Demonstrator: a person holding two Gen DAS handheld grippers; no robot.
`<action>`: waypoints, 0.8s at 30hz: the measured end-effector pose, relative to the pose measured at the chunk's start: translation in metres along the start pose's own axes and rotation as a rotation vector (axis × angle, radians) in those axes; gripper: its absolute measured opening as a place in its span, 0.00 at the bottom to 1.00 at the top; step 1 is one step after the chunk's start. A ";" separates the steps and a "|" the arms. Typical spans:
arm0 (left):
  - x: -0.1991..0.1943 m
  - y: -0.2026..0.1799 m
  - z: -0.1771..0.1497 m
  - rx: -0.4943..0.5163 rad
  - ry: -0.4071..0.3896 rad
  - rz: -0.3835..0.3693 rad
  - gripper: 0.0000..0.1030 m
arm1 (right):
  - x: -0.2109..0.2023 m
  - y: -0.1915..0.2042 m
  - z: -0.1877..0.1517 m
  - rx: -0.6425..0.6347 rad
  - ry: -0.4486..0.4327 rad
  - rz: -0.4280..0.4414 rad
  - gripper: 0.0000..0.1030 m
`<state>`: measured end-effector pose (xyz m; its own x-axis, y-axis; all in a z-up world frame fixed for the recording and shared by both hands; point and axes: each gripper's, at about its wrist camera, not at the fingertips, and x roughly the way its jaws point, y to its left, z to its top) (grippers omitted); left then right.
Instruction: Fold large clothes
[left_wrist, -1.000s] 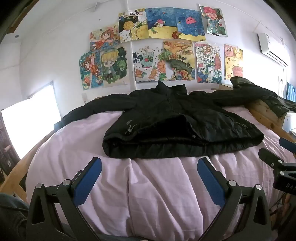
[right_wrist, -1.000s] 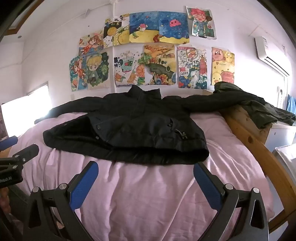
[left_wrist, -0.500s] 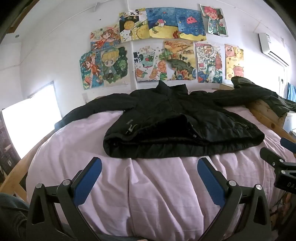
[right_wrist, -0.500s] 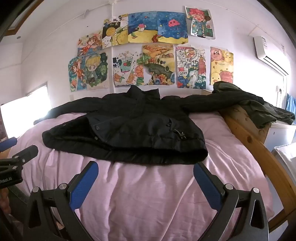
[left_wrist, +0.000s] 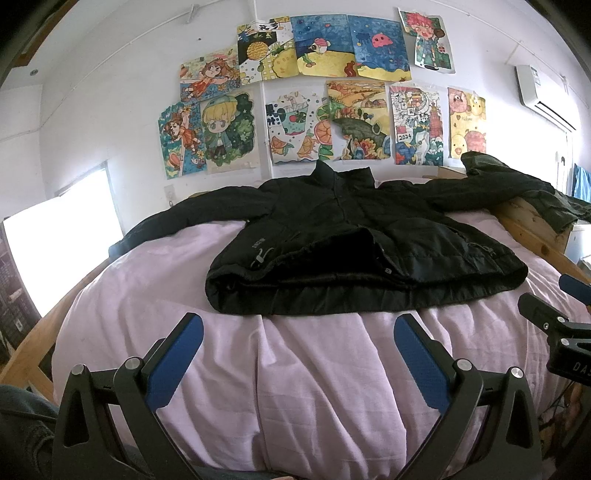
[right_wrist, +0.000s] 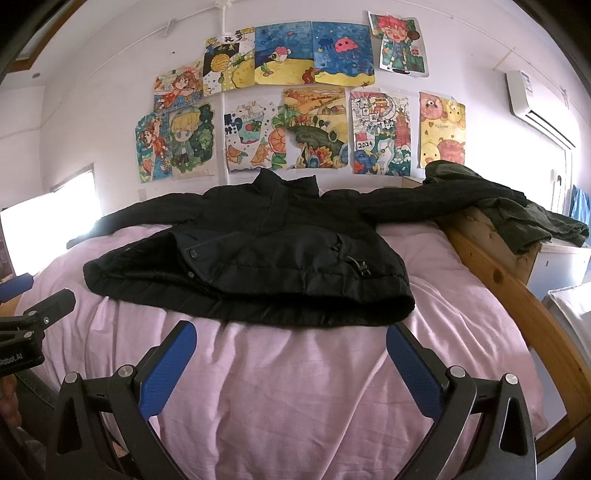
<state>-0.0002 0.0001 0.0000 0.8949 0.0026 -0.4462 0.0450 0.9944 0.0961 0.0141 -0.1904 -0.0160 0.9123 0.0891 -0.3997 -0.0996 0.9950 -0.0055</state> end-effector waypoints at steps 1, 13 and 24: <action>0.000 0.000 0.000 -0.001 0.000 0.000 0.99 | 0.000 0.000 0.000 0.001 0.001 0.000 1.00; 0.000 0.000 0.000 0.001 0.000 -0.001 0.98 | 0.001 0.000 0.000 0.002 0.002 0.000 1.00; 0.000 0.000 0.000 0.003 0.000 0.002 0.99 | -0.003 -0.004 0.002 0.004 0.010 0.001 1.00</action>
<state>-0.0003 -0.0003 0.0000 0.8952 0.0045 -0.4457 0.0446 0.9940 0.0997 0.0127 -0.1945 -0.0134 0.9081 0.0900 -0.4089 -0.0990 0.9951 -0.0009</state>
